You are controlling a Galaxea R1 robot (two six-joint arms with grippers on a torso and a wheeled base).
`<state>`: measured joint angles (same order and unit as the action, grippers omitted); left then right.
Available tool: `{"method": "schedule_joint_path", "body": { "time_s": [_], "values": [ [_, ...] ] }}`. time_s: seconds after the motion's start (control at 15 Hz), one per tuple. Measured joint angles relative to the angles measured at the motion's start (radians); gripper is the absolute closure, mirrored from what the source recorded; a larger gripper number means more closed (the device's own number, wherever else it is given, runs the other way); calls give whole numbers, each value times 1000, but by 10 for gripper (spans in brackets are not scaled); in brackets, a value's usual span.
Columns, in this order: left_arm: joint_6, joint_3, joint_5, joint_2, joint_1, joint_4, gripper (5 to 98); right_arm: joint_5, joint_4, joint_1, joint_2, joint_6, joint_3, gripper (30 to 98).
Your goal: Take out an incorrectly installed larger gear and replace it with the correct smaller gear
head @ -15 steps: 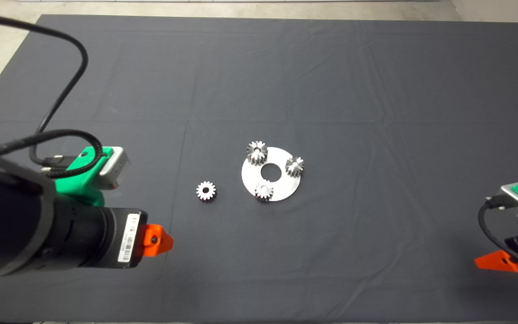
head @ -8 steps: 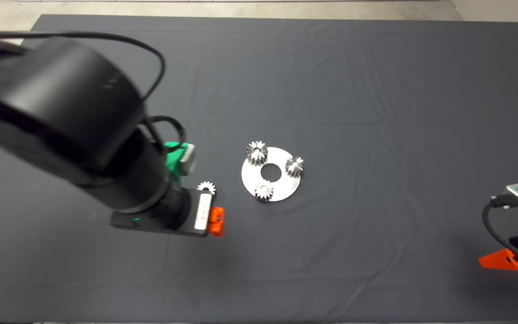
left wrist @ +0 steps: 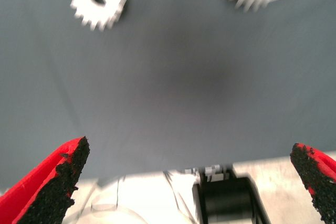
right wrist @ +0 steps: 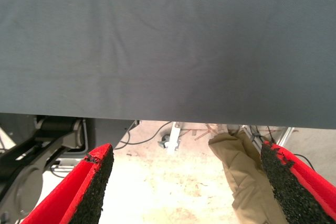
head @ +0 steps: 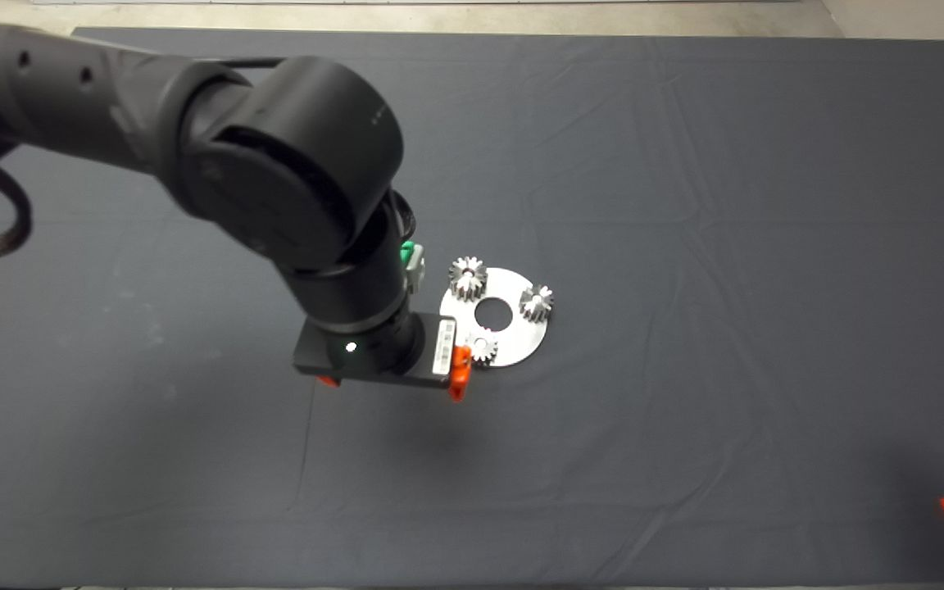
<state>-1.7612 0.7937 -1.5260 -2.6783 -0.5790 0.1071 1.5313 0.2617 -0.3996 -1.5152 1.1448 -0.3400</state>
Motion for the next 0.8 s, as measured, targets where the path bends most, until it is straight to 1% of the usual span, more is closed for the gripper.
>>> {"method": "schedule_joint_path", "body": {
  "time_s": [0.07, 0.13, 0.27, 0.33, 0.6, 0.67, 0.8],
  "values": [
    [21, 13, 0, -12, 17, 49, 59, 0, 0, 0, 7, -15, 0, 546],
    [40, 30, 1, -18, 44, 92, 59, -1, 0, -3, 9, -22, 1, 546],
    [69, 60, 0, -20, 100, 163, 59, -1, 0, -3, 12, -33, 1, 546],
    [78, 70, 0, -20, 119, 183, 59, -1, 0, -3, 11, -37, 2, 546],
    [105, 79, 1, -12, 158, 231, 59, -1, 0, -5, 11, -44, 2, 546],
    [118, 82, 1, -8, 166, 236, 59, -1, 0, -6, 11, -45, 2, 546],
    [153, 83, 0, 22, 170, 242, 59, -1, 0, -6, 11, -48, 3, 546]
  ]
}}
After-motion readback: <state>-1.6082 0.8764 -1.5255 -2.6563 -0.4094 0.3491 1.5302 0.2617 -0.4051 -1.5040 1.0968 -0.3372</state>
